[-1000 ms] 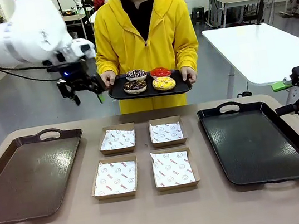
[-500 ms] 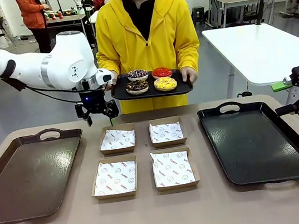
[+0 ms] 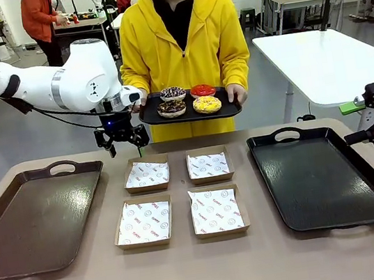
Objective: Individually package the donuts and arrange them on the tray.
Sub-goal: Pick up one Paper togo box, then place the picked Paper togo box on the Handle tray while simultaneously picking up another Paper togo box from the table with the other hand.
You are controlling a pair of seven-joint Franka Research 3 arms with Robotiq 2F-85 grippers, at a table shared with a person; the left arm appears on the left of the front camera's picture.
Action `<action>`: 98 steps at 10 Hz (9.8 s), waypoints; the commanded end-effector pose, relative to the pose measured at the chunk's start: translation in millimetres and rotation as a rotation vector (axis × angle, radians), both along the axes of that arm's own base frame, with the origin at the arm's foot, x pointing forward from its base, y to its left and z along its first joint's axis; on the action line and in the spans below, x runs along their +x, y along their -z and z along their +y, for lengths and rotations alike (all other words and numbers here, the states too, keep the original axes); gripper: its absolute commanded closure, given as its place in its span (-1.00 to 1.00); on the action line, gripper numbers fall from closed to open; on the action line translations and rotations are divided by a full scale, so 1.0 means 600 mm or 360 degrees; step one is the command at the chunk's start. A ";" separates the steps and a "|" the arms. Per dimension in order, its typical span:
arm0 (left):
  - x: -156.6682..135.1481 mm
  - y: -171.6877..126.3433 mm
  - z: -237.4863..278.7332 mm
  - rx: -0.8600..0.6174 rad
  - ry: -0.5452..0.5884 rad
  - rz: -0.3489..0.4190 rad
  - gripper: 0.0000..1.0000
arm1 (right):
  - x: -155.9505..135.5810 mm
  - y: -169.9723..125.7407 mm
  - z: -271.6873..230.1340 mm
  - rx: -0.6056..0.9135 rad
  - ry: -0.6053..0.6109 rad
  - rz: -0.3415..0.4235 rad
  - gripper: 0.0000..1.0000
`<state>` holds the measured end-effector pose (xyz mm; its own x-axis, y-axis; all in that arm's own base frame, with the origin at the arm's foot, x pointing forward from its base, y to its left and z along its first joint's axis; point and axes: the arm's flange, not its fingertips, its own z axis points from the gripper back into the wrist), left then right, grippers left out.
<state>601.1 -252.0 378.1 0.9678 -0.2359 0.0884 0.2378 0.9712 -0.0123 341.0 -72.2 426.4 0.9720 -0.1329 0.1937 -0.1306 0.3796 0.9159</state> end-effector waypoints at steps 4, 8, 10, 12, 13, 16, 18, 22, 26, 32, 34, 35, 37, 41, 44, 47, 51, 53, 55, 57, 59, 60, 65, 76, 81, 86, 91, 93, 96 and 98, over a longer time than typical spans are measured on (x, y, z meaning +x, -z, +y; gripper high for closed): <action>-0.026 0.024 0.011 -0.0005 -0.0073 0.0005 -1.00 | 0.004 0.001 0.002 0.0031 0.0003 -0.0015 -1.00; -0.051 0.068 0.024 -0.0077 -0.0301 -0.0062 -1.00 | 0.004 0.001 0.002 0.0031 0.0003 -0.0015 -1.00; -0.046 0.079 0.027 -0.0057 -0.0393 -0.0107 -1.00 | 0.004 0.001 0.002 0.0031 0.0003 -0.0015 -1.00; -0.041 0.085 0.028 -0.0054 -0.0396 -0.0085 0.14 | 0.004 0.001 0.002 0.0031 0.0003 -0.0015 -1.00; -0.042 0.083 0.026 -0.0033 -0.0385 -0.0067 1.00 | 0.004 0.001 0.002 0.0031 0.0003 -0.0015 -1.00; -0.036 0.089 0.027 -0.0022 -0.0368 -0.0004 1.00 | 0.004 0.001 0.002 0.0031 0.0003 -0.0015 -1.00; -0.033 0.088 0.025 -0.0023 -0.0361 0.0015 1.00 | 0.004 0.001 0.002 0.0031 0.0003 -0.0015 -1.00; -0.032 0.078 0.025 -0.0019 -0.0364 0.0020 1.00 | 0.004 0.001 0.002 0.0031 0.0003 -0.0015 -1.00; -0.068 -0.086 0.051 -0.0047 -0.0289 0.0005 1.00 | 0.004 0.001 0.002 0.0031 0.0003 -0.0015 -1.00; -0.095 -0.219 0.076 -0.0065 -0.0356 -0.0097 1.00 | 0.004 0.001 0.002 0.0031 0.0003 -0.0015 -1.00; -0.095 -0.219 0.076 -0.0065 -0.0356 -0.0097 1.00 | 0.004 0.001 0.002 0.0031 0.0003 -0.0015 -1.00; -0.095 -0.219 0.076 -0.0065 -0.0356 -0.0097 1.00 | 0.004 0.001 0.002 0.0031 0.0003 -0.0015 -1.00; -0.095 -0.219 0.076 -0.0065 -0.0356 -0.0097 1.00 | 0.004 0.001 0.002 0.0031 0.0003 -0.0015 -1.00; -0.095 -0.219 0.076 -0.0065 -0.0356 -0.0097 1.00 | 0.004 0.001 0.002 0.0031 0.0003 -0.0015 -1.00; -0.095 -0.219 0.076 -0.0065 -0.0356 -0.0097 1.00 | 0.004 0.001 0.002 0.0031 0.0003 -0.0015 -1.00; -0.095 -0.219 0.076 -0.0065 -0.0356 -0.0097 1.00 | 0.004 0.001 0.002 0.0031 0.0003 -0.0015 -1.00; -0.095 -0.219 0.076 -0.0065 -0.0356 -0.0097 1.00 | 0.004 0.001 0.002 0.0031 0.0003 -0.0015 -1.00; -0.095 -0.219 0.076 -0.0065 -0.0356 -0.0097 1.00 | 0.004 0.001 0.002 0.0031 0.0003 -0.0015 -1.00; -0.095 -0.219 0.076 -0.0065 -0.0356 -0.0097 1.00 | 0.004 0.001 0.002 0.0031 0.0003 -0.0015 -1.00; -0.095 -0.219 0.076 -0.0065 -0.0356 -0.0097 1.00 | 0.004 0.001 0.002 0.0031 0.0003 -0.0015 -1.00; -0.094 -0.221 0.103 -0.0128 -0.0348 -0.0029 0.98 | 0.039 -0.014 0.017 -0.0098 0.0038 0.0067 -1.00; -0.099 -0.234 0.137 -0.0132 -0.0326 0.0004 0.98 | 0.089 -0.039 0.038 -0.0217 0.0082 0.0086 -1.00; -0.161 -0.238 0.301 -0.0137 -0.0410 0.0082 0.98 | 0.308 -0.135 0.202 -0.0776 0.0148 0.0235 -1.00; -0.161 -0.192 0.406 -0.0052 -0.0547 0.0092 0.98 | 0.368 -0.044 0.405 -0.1096 0.0026 0.0182 -1.00; -0.145 -0.168 0.409 0.0023 -0.0487 0.0063 0.98 | 0.365 -0.036 0.432 -0.1209 0.0053 0.0214 -1.00; -0.108 -0.090 0.420 0.0148 -0.0303 -0.0049 0.98 | 0.385 0.047 0.536 -0.1484 0.0065 0.0227 -1.00; -0.097 -0.073 0.413 0.0135 -0.0323 -0.0012 0.98 | 0.404 0.107 0.554 -0.1556 0.0174 0.0310 -1.00; -0.097 -0.073 0.413 0.0135 -0.0323 -0.0012 0.98 | 0.395 0.117 0.543 -0.1536 0.0051 0.0288 -1.00; -0.090 -0.057 0.409 0.0143 -0.0363 0.0000 0.98 | 0.391 0.128 0.547 -0.1568 0.0038 0.0329 -1.00; -0.087 -0.055 0.407 0.0080 -0.0420 -0.0043 0.98 | 0.374 0.128 0.547 -0.1677 0.0013 0.0336 -1.00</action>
<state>546.4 -4.7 411.8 0.9969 -0.0195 0.0763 0.0147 0.9979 0.0632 572.2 256.0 348.0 0.9991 -0.0126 0.0417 0.0046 0.9826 0.1858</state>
